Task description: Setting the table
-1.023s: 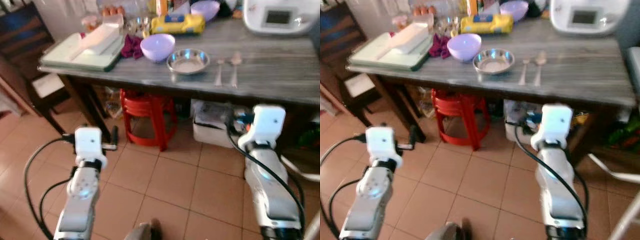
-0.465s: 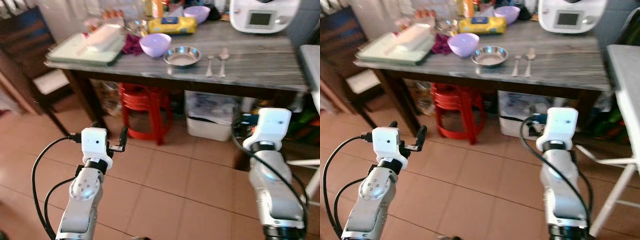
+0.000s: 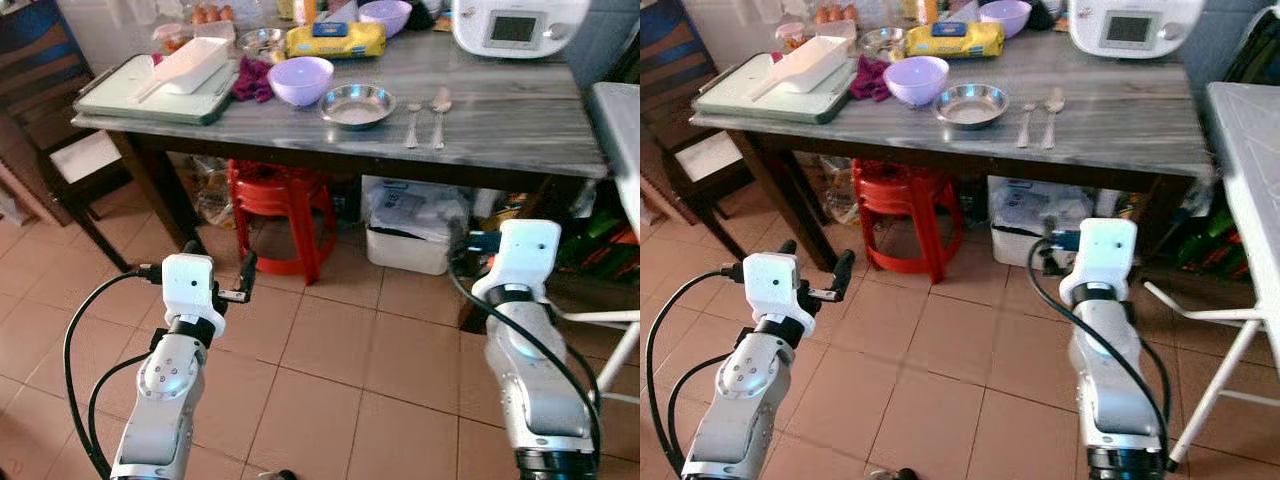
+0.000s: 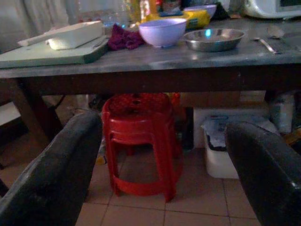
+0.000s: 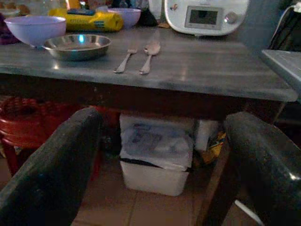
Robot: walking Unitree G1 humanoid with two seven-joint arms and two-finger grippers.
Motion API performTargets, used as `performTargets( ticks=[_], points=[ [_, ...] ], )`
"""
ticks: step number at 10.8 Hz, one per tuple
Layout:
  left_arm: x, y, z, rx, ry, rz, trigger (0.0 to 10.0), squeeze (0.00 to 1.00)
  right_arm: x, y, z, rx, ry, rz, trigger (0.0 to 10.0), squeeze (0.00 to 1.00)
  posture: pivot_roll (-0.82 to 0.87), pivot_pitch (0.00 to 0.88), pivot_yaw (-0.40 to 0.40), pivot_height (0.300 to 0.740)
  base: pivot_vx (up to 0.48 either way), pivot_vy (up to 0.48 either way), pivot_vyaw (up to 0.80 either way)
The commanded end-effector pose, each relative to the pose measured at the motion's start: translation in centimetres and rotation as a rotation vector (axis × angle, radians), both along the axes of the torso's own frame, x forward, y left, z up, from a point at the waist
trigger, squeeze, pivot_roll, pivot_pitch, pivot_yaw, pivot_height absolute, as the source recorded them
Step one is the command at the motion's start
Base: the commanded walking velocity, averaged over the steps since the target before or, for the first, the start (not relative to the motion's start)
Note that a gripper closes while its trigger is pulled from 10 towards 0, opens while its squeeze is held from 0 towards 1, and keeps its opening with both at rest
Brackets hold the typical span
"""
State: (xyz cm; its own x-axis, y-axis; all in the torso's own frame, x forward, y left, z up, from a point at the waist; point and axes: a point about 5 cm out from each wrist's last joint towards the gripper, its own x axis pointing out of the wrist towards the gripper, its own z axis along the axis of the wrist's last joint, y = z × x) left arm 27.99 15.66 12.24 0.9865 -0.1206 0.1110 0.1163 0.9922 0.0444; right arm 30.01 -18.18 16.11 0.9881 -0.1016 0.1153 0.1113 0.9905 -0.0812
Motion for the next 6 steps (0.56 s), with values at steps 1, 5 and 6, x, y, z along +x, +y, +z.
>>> performTargets(
  ticks=[1, 5, 6],
  points=[
    [-0.04, -0.02, -0.05, -0.002, -0.002, -0.007, 10.0, 0.0, -0.06, -0.11, 0.01, 0.014, 0.003, 0.001, 10.0, 0.0, -0.05, 0.142, 0.088, 0.74, 0.0, -0.368, 0.0],
    [0.03, -0.11, -0.06, -0.007, -0.003, -0.009, 10.0, 0.0, -0.05, -0.11, -0.03, 0.003, 0.005, 0.012, 10.0, 0.0, -0.05, 0.142, 0.084, 0.74, 0.0, -0.48, 0.0],
    [0.03, -0.12, -0.06, -0.007, -0.003, -0.009, 10.0, 0.0, -0.04, -0.12, -0.04, 0.003, 0.005, 0.012, 10.0, 0.0, -0.05, 0.142, 0.084, 0.74, 0.0, -0.48, 0.0]
  ],
)
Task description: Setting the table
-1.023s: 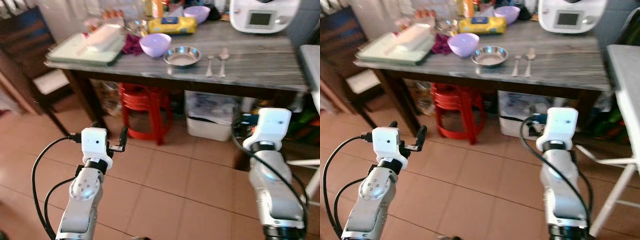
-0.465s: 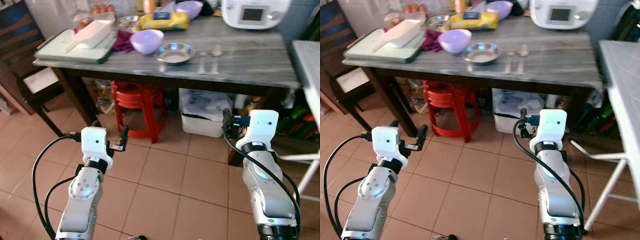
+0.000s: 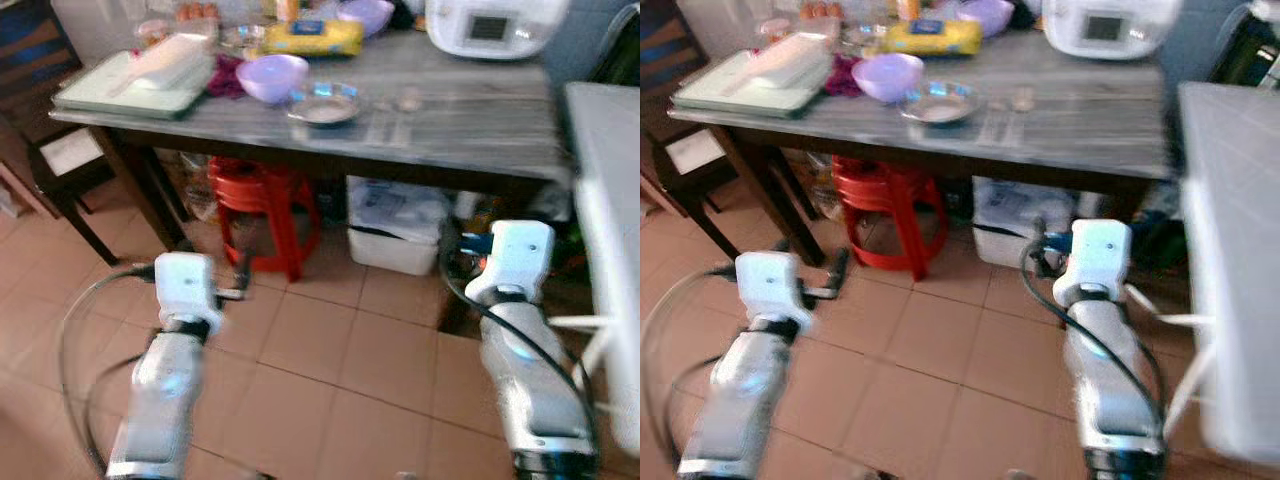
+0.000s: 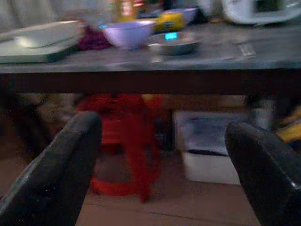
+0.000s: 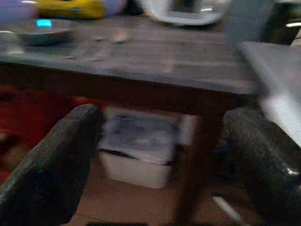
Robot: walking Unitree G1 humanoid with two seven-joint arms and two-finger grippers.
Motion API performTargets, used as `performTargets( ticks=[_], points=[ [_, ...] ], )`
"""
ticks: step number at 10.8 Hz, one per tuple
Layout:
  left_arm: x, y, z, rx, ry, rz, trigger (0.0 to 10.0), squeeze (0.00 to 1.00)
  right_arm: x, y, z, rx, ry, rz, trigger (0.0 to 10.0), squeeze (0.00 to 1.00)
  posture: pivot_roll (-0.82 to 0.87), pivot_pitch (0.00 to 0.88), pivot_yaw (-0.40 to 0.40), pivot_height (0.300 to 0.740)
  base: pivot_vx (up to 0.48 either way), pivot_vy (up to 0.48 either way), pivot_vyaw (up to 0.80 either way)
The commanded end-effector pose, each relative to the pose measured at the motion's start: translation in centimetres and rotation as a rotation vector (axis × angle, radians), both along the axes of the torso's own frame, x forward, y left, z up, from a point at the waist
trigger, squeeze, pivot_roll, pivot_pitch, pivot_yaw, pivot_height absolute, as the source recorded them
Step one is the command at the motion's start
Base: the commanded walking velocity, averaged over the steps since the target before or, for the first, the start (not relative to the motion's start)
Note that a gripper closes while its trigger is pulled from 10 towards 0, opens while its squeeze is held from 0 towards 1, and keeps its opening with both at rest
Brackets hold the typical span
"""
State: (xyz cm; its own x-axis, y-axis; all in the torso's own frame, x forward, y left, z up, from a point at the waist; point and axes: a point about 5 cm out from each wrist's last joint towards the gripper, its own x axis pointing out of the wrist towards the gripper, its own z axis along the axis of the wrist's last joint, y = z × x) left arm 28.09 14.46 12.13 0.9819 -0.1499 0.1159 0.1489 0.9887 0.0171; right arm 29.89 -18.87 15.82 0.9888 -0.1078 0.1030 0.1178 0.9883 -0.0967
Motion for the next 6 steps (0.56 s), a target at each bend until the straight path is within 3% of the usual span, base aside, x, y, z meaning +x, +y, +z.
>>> performTargets(
  ticks=[1, 4, 6],
  points=[
    [-0.08, 0.97, -0.19, 0.01, 0.004, 0.028, 10.0, 0.0, 0.22, 0.53, 0.23, 0.019, -0.006, 0.024, 10.0, 0.0, -0.06, 0.14, 0.071, 0.74, 0.0, -0.48, -0.79],
    [-0.01, 0.98, -0.26, 0.009, 0.001, 0.036, 10.0, 0.0, 0.57, 0.52, 0.42, 0.021, -0.011, 0.03, 10.0, 0.0, -0.05, 0.132, 0.064, 0.74, 0.0, -0.48, -0.28],
    [-0.02, 0.99, -0.25, 0.007, -0.001, 0.035, 10.0, 0.0, 0.69, 0.55, 0.47, 0.022, -0.015, 0.03, 10.0, 0.0, -0.05, 0.131, 0.066, 0.74, 0.0, -0.48, 0.0]
  ],
)
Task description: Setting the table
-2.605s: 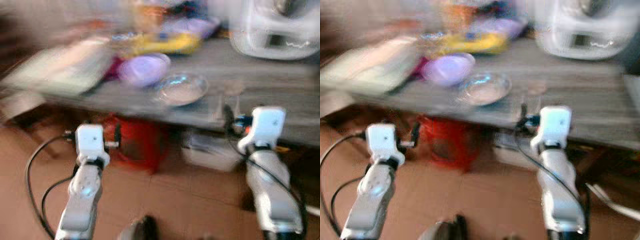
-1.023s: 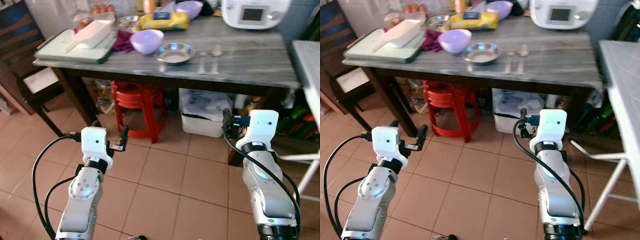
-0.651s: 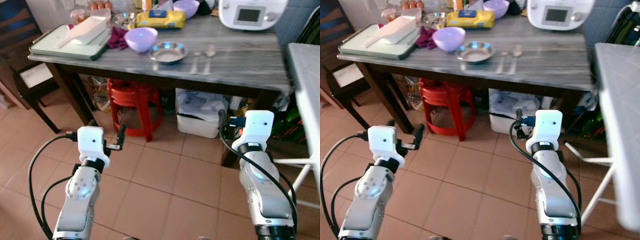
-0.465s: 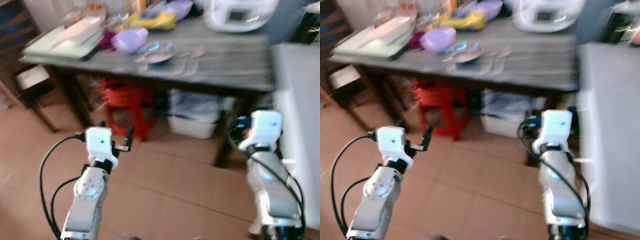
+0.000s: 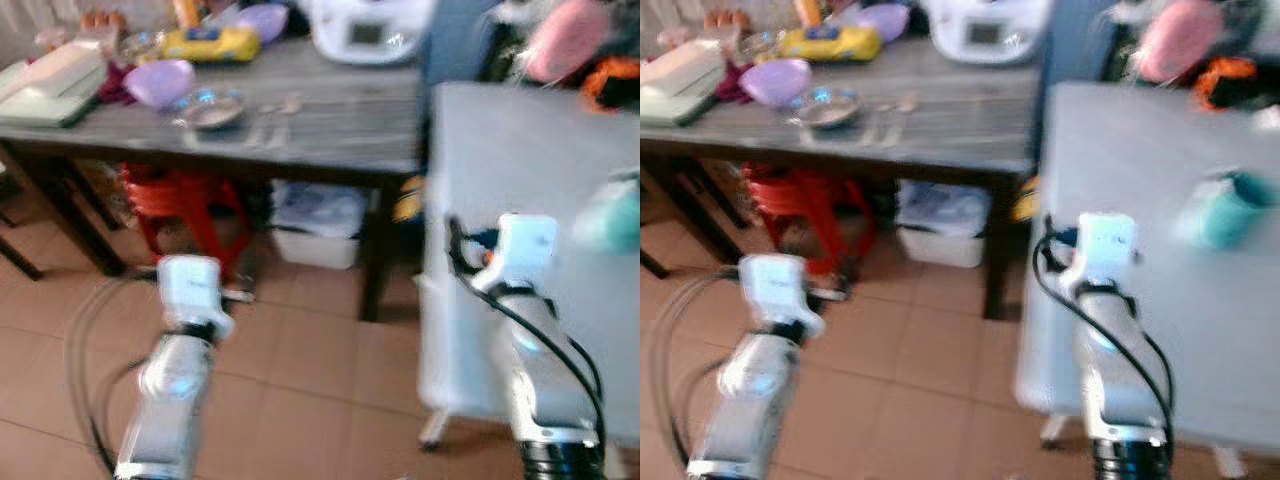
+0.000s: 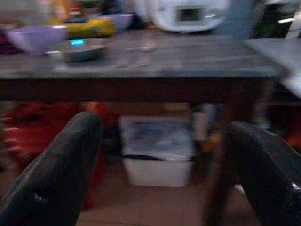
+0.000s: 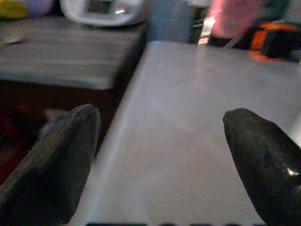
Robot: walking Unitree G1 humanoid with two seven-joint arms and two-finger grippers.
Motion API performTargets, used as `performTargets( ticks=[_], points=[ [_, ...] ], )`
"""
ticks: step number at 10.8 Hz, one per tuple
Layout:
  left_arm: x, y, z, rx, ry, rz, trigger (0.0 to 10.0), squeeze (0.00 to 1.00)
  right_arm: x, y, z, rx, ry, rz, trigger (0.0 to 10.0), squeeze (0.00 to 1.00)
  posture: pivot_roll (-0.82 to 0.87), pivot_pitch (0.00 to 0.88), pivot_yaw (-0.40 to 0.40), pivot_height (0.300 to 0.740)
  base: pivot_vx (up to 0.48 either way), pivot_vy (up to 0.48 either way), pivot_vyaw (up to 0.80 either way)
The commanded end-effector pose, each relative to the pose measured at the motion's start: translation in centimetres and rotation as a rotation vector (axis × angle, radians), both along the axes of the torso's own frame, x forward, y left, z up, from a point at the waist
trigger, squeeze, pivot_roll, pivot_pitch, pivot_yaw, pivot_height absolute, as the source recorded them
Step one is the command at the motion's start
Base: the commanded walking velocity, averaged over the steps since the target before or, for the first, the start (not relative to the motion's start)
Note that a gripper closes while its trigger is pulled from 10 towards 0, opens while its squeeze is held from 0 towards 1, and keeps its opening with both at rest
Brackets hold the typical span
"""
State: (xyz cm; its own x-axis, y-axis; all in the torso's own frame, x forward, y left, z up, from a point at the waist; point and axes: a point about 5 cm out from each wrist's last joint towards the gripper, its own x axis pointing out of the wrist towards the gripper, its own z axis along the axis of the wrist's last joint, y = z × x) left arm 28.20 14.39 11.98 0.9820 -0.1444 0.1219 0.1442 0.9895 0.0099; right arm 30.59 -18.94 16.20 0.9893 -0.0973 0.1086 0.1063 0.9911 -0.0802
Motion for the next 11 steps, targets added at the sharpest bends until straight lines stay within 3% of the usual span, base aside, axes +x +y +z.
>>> performTargets(
  ticks=[1, 5, 11],
  points=[
    [-0.14, 1.03, -0.13, 0.015, 0.004, 0.03, 10.0, 0.0, -0.01, 0.61, 0.07, 0.007, -0.008, 0.018, 10.0, 0.0, -0.05, 0.131, 0.066, 0.74, 0.0, -0.48, 0.0],
    [-0.16, 1.01, -0.15, 0.017, 0.005, 0.025, 10.0, 0.0, -0.02, 0.76, -0.05, 0.012, -0.007, 0.022, 10.0, 0.0, -0.05, 0.131, 0.07, 0.74, 0.0, -0.44, 0.0],
    [-0.38, 0.19, -0.48, -0.013, 0.026, -0.033, 10.0, 0.0, 0.24, 1.61, -0.18, 0.021, -0.01, 0.017, 10.0, 0.0, -0.05, 0.156, 0.084, 0.74, 0.0, 0.0, 0.0]
  ],
)
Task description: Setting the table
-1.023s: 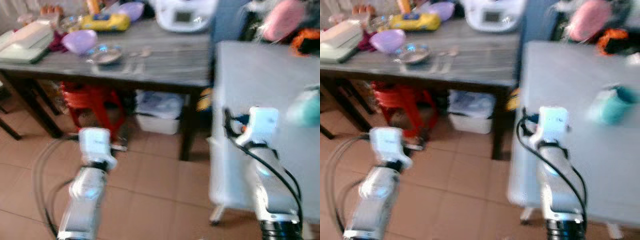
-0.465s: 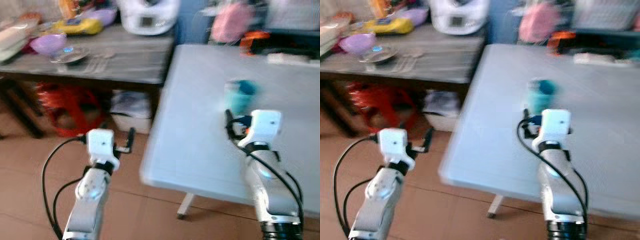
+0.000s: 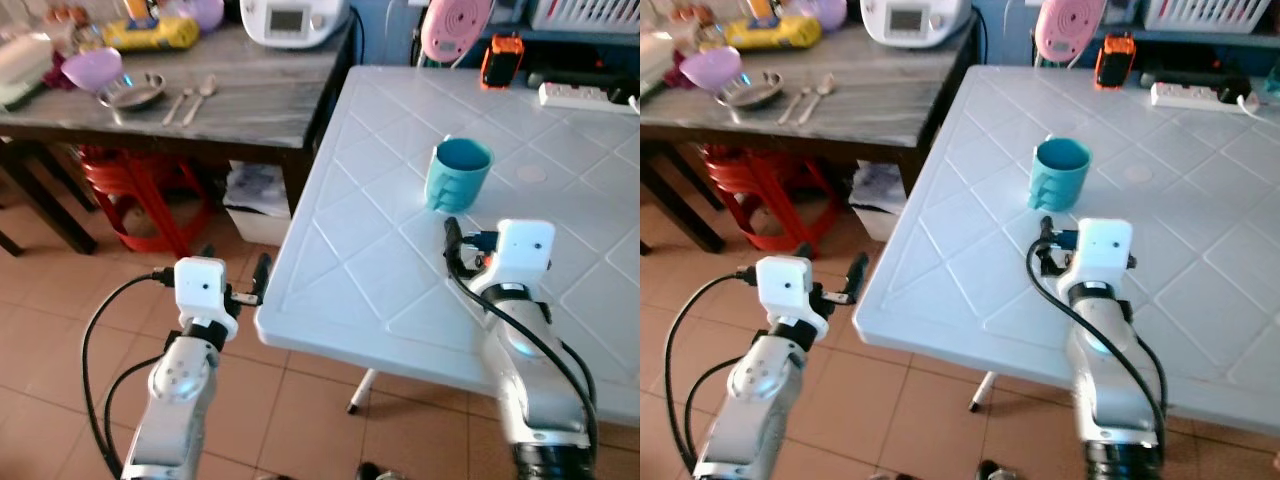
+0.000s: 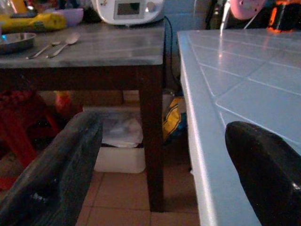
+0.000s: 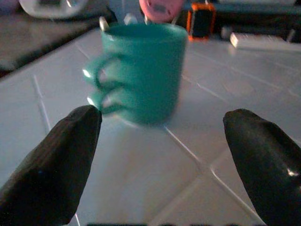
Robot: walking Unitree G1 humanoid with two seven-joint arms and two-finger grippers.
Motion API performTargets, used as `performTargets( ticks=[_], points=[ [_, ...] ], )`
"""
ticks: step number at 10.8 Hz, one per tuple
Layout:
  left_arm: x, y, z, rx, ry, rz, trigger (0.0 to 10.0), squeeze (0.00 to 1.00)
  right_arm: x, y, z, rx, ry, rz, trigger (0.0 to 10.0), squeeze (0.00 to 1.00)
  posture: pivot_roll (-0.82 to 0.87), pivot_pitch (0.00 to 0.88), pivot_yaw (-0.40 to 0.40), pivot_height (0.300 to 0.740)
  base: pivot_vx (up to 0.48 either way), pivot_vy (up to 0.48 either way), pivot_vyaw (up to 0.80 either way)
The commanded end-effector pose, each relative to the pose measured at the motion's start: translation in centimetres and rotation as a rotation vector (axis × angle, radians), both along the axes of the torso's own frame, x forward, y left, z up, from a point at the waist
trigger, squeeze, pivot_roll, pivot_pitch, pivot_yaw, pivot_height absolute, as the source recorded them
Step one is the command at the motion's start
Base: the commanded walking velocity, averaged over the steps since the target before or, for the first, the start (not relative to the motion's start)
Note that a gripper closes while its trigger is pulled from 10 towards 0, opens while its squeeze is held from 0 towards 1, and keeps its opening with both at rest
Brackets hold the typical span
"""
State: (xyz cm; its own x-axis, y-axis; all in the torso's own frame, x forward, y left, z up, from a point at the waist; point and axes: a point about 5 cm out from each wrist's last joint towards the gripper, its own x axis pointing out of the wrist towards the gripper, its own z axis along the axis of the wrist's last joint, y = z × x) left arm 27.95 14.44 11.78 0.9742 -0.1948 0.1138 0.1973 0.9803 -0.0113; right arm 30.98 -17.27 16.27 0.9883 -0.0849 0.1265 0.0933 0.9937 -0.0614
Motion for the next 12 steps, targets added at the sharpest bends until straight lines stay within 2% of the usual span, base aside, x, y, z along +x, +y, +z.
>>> performTargets(
  ticks=[1, 2, 4, 8, 10, 12],
  points=[
    [-0.7, -0.7, -0.8, -0.027, 0.044, -0.09, 10.0, 0.0, 0.5, 0.3, 0.1, -0.007, -0.007, -0.011, 10.0, 0.0, -0.05, 0.162, 0.087, 0.74, 0.0, 0.0, 0.0],
    [-1.7, -1.6, -1.4, -0.03, 0.067, -0.191, 10.0, 0.0, 1.3, 0.8, 0.6, -0.015, -0.023, -0.029, 10.0, 0.0, -0.04, 0.173, 0.09, 0.74, 0.0, 0.0, 0.0],
    [-2.5, -1.9, -2.0, -0.026, 0.09, -0.233, 10.0, 0.0, 2.1, 1.3, 1.2, -0.019, -0.038, -0.034, 10.0, 0.0, -0.04, 0.187, 0.085, 0.74, 0.0, 0.0, 0.0],
    [-2.4, -2.2, -2.1, -0.037, 0.09, -0.245, 10.0, 0.0, 3.9, 3.5, 2.4, -0.016, -0.077, -0.002, 10.0, 0.0, -0.03, 0.189, 0.07, 0.74, 0.0, 0.0, 0.0],
    [-2.4, -2.5, -2.1, -0.041, 0.091, -0.267, 10.0, 0.0, 5.0, 4.0, 2.8, 0.003, -0.076, -0.045, 10.0, 0.0, -0.03, 0.19, 0.069, 0.74, 0.0, 0.0, 0.0],
    [-2.3, -2.6, -2.1, -0.041, 0.09, -0.27, 10.0, 0.0, 5.5, 3.7, 2.7, 0.003, -0.059, -0.096, 10.0, 0.0, -0.02, 0.191, 0.069, 0.74, 0.0, 0.0, 0.0]
  ],
)
